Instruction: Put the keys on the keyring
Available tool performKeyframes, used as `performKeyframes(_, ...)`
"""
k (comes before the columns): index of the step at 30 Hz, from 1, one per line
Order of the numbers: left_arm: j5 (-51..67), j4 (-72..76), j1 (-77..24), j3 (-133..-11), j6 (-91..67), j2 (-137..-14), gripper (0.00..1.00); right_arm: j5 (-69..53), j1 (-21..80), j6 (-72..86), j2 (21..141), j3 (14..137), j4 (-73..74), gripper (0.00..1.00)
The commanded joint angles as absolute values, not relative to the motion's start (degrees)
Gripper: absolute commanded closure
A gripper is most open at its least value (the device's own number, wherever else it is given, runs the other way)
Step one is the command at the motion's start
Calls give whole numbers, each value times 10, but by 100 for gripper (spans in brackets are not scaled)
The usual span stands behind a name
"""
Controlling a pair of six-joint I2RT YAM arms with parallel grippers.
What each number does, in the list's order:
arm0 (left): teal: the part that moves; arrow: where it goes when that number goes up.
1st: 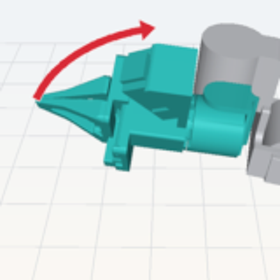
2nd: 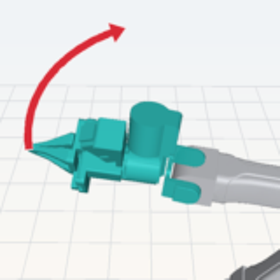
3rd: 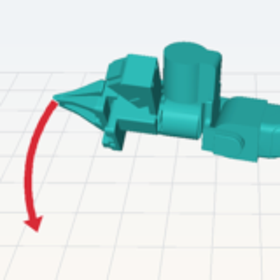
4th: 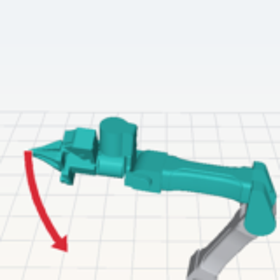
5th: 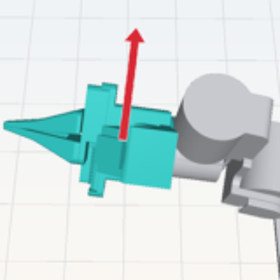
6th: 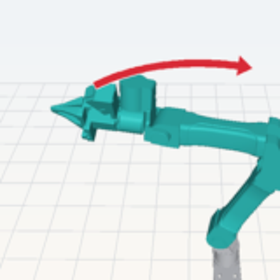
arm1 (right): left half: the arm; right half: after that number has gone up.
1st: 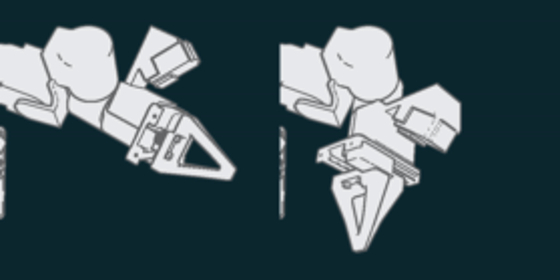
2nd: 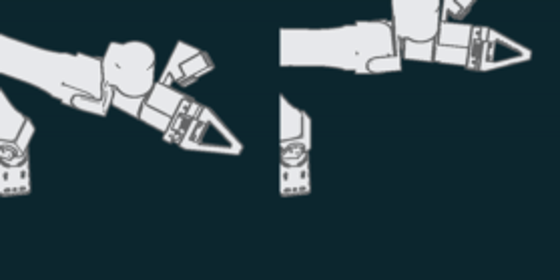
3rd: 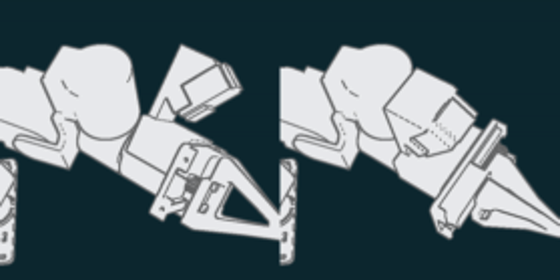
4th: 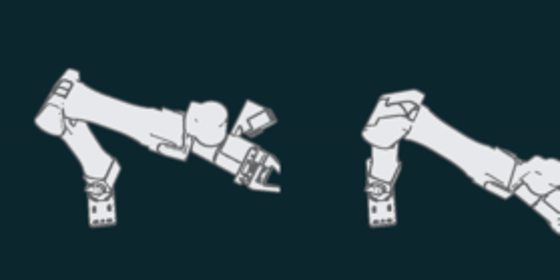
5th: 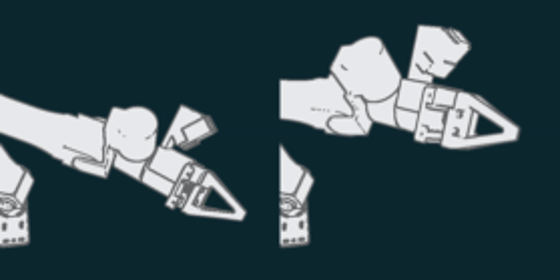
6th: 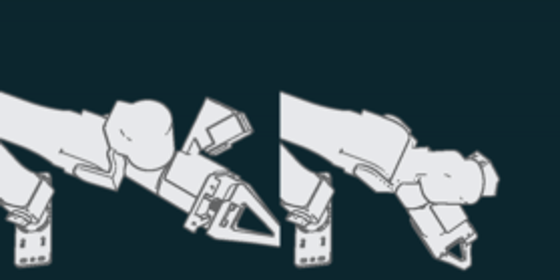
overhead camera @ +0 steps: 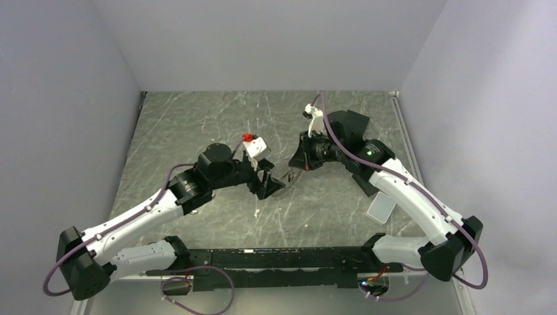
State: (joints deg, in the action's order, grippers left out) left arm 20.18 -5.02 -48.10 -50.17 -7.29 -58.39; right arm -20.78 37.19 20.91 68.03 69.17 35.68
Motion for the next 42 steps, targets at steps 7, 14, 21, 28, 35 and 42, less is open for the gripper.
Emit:
performKeyframes(7,143,39,-498,-462,-34,-626,26,-181,368,243,742,797,435,100)
performKeyframes(14,87,83,-512,-432,17,-656,31,-215,359,231,761,824,478,100)
performKeyframes(21,52,103,-524,-417,74,-673,52,-232,351,211,779,847,520,100)
performKeyframes(28,41,92,-541,-434,112,-705,100,-251,348,208,788,842,530,100)
performKeyframes(35,1,119,-560,-422,161,-694,100,-262,339,208,799,819,542,100)
performKeyframes(42,-36,141,-564,-400,168,-704,100,-308,329,215,817,767,531,100)
